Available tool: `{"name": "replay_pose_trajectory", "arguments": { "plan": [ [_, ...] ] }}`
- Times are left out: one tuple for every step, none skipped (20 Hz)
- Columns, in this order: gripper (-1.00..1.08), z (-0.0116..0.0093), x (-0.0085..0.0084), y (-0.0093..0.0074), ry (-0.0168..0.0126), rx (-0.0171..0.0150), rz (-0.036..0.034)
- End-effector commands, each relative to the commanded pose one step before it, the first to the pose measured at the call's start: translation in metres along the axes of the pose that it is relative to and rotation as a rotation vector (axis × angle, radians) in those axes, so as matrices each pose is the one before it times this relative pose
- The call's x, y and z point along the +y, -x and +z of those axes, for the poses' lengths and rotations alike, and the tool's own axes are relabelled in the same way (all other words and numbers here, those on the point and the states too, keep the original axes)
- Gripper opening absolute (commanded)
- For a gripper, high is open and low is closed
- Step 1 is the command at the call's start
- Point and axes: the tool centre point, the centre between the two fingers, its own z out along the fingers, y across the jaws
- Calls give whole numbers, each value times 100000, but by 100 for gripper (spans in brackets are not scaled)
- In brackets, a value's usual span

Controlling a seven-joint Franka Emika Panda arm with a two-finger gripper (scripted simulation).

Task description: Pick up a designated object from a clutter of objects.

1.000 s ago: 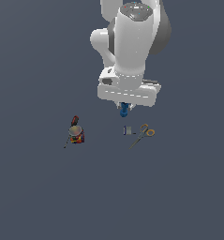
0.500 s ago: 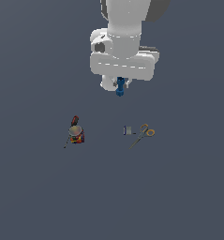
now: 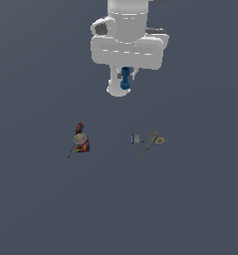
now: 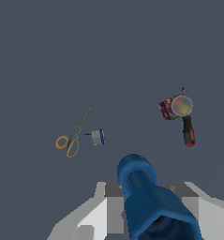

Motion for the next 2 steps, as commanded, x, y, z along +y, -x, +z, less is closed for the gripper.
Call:
{"name": "replay_pose_trajectory", "arguments": {
  "plan": [
    [-100,-322,100,101,62,-78,-20],
    [-100,-21,7,1,0,0,0]
  ]
}}
